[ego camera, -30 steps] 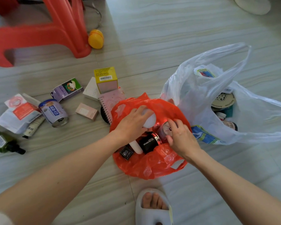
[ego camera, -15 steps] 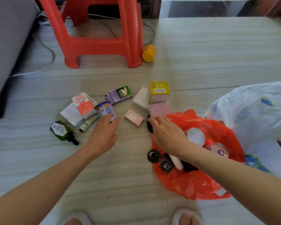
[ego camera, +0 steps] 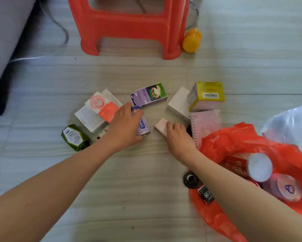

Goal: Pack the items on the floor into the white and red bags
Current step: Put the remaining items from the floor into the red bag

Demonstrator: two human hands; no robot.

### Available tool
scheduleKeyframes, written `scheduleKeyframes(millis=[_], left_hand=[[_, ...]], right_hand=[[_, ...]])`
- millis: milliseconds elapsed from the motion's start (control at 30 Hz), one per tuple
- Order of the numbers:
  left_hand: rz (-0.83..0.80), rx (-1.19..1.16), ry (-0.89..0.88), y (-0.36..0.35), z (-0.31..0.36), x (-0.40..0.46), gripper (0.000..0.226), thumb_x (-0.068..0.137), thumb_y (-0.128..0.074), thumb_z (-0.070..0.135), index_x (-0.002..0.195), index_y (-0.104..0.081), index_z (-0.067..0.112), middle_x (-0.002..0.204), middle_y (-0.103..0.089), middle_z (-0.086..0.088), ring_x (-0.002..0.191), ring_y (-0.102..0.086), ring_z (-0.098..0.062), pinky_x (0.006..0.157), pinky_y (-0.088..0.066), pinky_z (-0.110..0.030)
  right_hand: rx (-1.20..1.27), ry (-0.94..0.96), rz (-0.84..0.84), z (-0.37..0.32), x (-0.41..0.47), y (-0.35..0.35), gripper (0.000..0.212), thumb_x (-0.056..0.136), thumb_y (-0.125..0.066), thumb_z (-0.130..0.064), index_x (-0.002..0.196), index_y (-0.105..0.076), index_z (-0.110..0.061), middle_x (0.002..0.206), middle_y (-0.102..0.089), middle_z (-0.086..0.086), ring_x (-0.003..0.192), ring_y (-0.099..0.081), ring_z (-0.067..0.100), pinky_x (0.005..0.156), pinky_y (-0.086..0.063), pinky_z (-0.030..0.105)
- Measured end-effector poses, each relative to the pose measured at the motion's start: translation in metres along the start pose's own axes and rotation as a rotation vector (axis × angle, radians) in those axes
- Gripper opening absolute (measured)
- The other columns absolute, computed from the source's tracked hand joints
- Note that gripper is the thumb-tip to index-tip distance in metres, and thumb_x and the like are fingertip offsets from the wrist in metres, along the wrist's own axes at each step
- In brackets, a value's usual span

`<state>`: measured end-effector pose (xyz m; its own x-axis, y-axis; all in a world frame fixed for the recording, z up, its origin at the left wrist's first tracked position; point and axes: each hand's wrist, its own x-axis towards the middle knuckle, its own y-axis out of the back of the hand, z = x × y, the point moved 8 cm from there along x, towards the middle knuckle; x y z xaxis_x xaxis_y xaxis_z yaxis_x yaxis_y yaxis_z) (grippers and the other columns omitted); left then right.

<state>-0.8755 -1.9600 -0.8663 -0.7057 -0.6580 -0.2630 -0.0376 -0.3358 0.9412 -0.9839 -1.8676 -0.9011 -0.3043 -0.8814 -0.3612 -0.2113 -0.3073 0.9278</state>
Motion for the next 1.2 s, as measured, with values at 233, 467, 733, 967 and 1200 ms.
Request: scheduleKeyframes(millis=[233, 467, 733, 967, 1200], left_hand=[[-0.064, -0.034, 0.039, -0.011, 0.012, -0.018, 0.071, 0.073, -0.066, 0.045, 0.133, -0.037, 0.020, 0.134, -0.024, -0.013, 0.124, -0.029, -0.032, 0.103, -0.027, -0.039], [-0.265, -0.484, 0.323, -0.013, 0.030, -0.059, 0.097, 0.033, -0.043, 0.070, 0.120, -0.049, 0.026, 0.116, -0.037, -0.007, 0.117, -0.041, -0.024, 0.094, -0.037, -0.028], [-0.330, -0.635, 0.107, 0.014, 0.147, -0.074, 0.081, 0.043, -0.053, 0.069, 0.111, -0.056, 0.025, 0.108, -0.050, -0.002, 0.097, -0.054, -0.014, 0.081, -0.044, -0.021], [-0.505, -0.868, 0.358, -0.041, 0.211, -0.076, 0.041, 0.070, -0.068, 0.052, 0.092, -0.054, 0.021, 0.099, -0.058, -0.002, 0.093, -0.058, -0.020, 0.072, -0.051, -0.035], [-0.587, -1.033, 0.563, -0.074, 0.246, -0.074, 0.087, 0.040, -0.061, 0.075, 0.099, -0.061, 0.011, 0.115, -0.058, -0.018, 0.093, -0.062, -0.033, 0.061, -0.056, -0.038]], right_hand=[[0.176, 0.103, 0.019, 0.000, -0.030, 0.011, 0.041, 0.089, -0.049, -0.022, 0.127, -0.040, -0.008, 0.121, -0.047, 0.014, 0.112, -0.043, 0.030, 0.087, -0.038, 0.034], [0.297, 0.155, 0.176, 0.050, -0.116, 0.074, 0.047, 0.074, -0.048, -0.030, 0.115, -0.058, -0.009, 0.098, -0.054, 0.011, 0.093, -0.052, 0.030, 0.081, -0.044, 0.032], [0.527, -0.283, 0.493, 0.179, -0.216, 0.106, 0.040, 0.074, -0.050, -0.035, 0.106, -0.058, -0.013, 0.098, -0.050, -0.002, 0.090, -0.048, 0.015, 0.072, -0.032, 0.011], [0.499, -0.496, 0.497, 0.233, -0.235, 0.071, 0.021, 0.081, -0.065, -0.014, 0.099, -0.063, -0.003, 0.098, -0.053, 0.009, 0.095, -0.050, 0.024, 0.079, -0.033, 0.024], [0.634, -0.488, 0.631, 0.240, -0.234, 0.069, 0.025, 0.081, -0.068, -0.012, 0.103, -0.061, -0.003, 0.104, -0.053, 0.012, 0.088, -0.047, 0.012, 0.076, -0.030, 0.011]])
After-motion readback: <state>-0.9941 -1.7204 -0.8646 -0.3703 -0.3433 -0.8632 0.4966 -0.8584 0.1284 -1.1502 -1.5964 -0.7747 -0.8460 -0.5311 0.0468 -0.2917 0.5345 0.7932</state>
